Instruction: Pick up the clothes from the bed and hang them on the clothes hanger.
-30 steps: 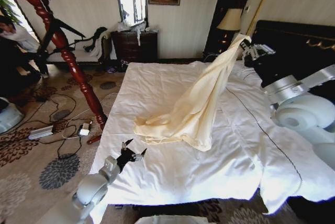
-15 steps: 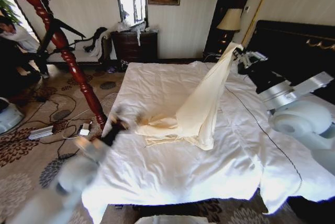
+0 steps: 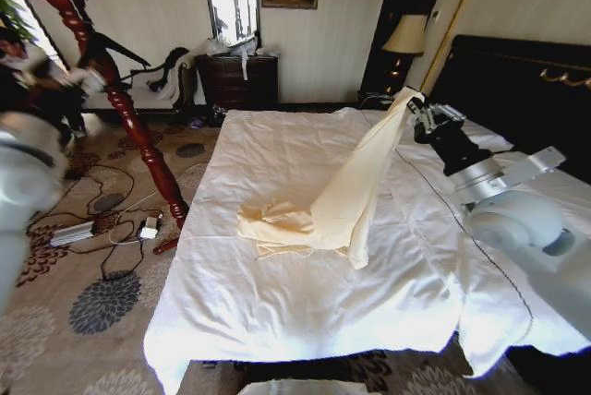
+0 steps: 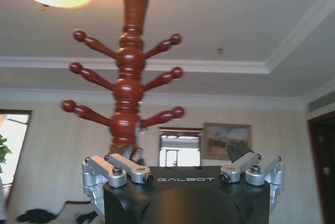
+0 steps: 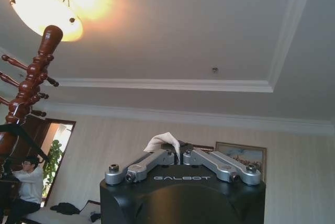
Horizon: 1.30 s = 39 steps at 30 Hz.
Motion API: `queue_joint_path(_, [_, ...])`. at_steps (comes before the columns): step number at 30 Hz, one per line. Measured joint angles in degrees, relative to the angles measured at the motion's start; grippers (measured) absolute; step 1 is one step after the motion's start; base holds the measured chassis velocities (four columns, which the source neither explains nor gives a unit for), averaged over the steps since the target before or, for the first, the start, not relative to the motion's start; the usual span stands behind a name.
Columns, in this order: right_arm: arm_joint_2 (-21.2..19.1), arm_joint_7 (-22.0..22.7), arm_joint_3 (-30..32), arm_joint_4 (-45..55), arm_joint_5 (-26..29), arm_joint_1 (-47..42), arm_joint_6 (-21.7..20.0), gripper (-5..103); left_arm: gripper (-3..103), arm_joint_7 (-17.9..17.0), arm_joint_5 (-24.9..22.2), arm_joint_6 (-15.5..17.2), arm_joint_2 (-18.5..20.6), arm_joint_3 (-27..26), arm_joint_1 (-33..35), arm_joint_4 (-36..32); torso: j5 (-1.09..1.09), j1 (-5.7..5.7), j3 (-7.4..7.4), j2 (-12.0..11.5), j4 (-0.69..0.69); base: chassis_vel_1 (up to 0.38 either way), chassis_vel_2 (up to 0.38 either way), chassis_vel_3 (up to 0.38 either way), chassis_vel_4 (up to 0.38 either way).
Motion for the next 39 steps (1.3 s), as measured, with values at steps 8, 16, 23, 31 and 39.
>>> queue_joint_path(8, [4.4, -1.7, -3.5, -1.9, -1.3, 2.9, 0.1, 2, 100, 2.0, -3.6, 11.4, 9.5, 4.5, -7.5, 15.3, -0.03, 0.0, 0.0, 0.0, 0.07, 0.0, 0.0, 0.0, 0.0])
queue_joint_path(16, [4.3, -2.7, -3.0, -1.4, -2.2, 1.6, 0.4, 2, 100, 9.2, -9.6, 13.7, 9.5, 15.4, -18.2, 22.6, -0.01, 0.0, 0.0, 0.0, -0.05, 0.0, 0.0, 0.0, 0.0])
queue_joint_path(23, [3.9, -2.7, -2.4, -0.9, -2.7, 0.3, 0.5, 2, 100, 7.7, -15.4, 10.8, 3.4, 18.8, -20.0, 19.0, -0.02, -0.01, 0.0, 0.0, 0.01, 0.0, 0.0, 0.0, 0.0])
queue_joint_path(31, [4.5, -2.6, -2.0, -1.1, -3.8, -1.7, 0.6, 2, 100, 3.9, -8.4, 9.1, -8.5, 36.3, -39.6, 28.6, 0.07, 0.03, 0.02, 0.0, -0.04, 0.0, 0.0, 0.0, 0.0])
queue_joint_path(39, [4.6, -2.6, -0.9, -1.5, -4.0, -2.6, 1.0, 2, 100, 4.2, 2.1, 13.7, -10.2, 42.5, -50.4, 37.7, -0.03, 0.0, 0.0, 0.0, 0.06, 0.0, 0.0, 0.0, 0.0])
